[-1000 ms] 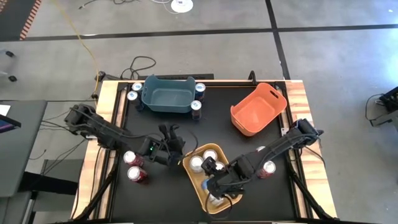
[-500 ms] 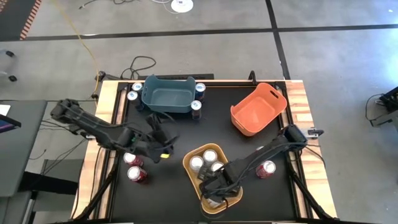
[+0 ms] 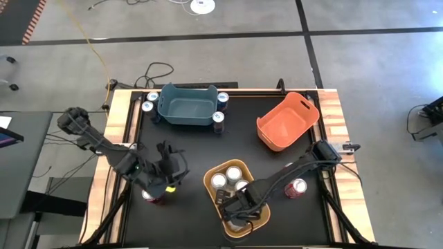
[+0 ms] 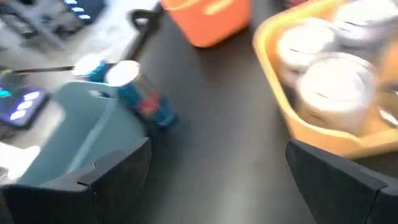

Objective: Sort soda cans
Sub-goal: Adjust the blue white soda can in the yellow bin

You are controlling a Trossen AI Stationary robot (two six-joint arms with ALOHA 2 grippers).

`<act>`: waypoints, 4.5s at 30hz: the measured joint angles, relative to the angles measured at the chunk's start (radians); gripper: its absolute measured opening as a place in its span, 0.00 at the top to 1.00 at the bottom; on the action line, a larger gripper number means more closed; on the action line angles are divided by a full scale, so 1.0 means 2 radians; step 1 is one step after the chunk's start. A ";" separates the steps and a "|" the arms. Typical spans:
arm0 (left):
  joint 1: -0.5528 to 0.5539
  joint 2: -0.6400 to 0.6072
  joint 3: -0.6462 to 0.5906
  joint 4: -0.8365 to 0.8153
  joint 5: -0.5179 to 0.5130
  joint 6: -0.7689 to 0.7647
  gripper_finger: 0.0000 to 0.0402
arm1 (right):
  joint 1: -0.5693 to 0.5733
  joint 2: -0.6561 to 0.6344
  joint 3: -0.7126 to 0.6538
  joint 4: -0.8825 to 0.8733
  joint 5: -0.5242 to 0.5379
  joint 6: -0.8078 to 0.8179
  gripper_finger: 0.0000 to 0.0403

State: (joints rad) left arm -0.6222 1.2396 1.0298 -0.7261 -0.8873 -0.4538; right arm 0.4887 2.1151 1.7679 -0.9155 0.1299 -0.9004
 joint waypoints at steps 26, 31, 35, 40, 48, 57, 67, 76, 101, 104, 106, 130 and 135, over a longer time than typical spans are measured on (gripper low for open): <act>-0.017 0.003 -0.074 0.056 0.003 0.020 0.08 | -0.108 -0.002 -0.014 0.125 0.072 0.039 0.28; -0.012 0.003 -0.074 0.027 -0.001 -0.006 0.08 | -0.085 -0.008 -0.014 0.088 0.073 0.038 0.28; -0.012 0.003 -0.074 0.027 -0.007 -0.021 0.08 | -0.060 -0.009 -0.014 0.054 0.088 0.038 0.28; -0.012 0.003 -0.074 0.030 -0.008 -0.039 0.08 | -0.034 -0.009 -0.014 0.023 0.120 0.034 0.28; -0.012 0.003 -0.074 0.031 -0.006 -0.043 0.08 | -0.022 -0.009 -0.003 -0.041 0.054 0.071 0.28; -0.012 0.003 -0.074 0.031 -0.005 -0.044 0.08 | -0.026 -0.008 -0.003 -0.001 -0.017 0.001 0.28; -0.008 0.003 -0.074 0.029 -0.004 -0.042 0.08 | -0.054 0.016 -0.001 0.035 -0.056 -0.063 0.28; -0.007 0.003 -0.074 0.015 -0.004 -0.042 0.08 | -0.070 0.050 -0.001 0.070 -0.049 -0.100 0.28; -0.005 0.003 -0.074 0.003 -0.005 -0.044 0.08 | -0.078 0.052 0.044 0.040 0.008 -0.020 0.28; -0.005 0.003 -0.074 0.002 -0.005 -0.043 0.08 | -0.076 0.053 0.048 0.052 0.009 0.000 0.25; -0.005 0.003 -0.074 0.002 -0.005 -0.044 0.08 | -0.076 0.054 0.048 0.058 0.008 0.009 0.23; 0.000 0.003 -0.074 0.001 -0.005 -0.043 0.08 | -0.084 0.083 0.046 0.068 0.003 0.025 0.25; 0.000 0.003 -0.074 0.001 -0.005 -0.045 0.08 | -0.085 0.067 0.044 0.064 -0.002 0.074 0.28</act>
State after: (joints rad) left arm -0.6231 1.2446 0.8825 -0.7246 -0.8967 -0.5430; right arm 0.3187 2.2482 1.8555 -0.7870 0.1253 -0.7521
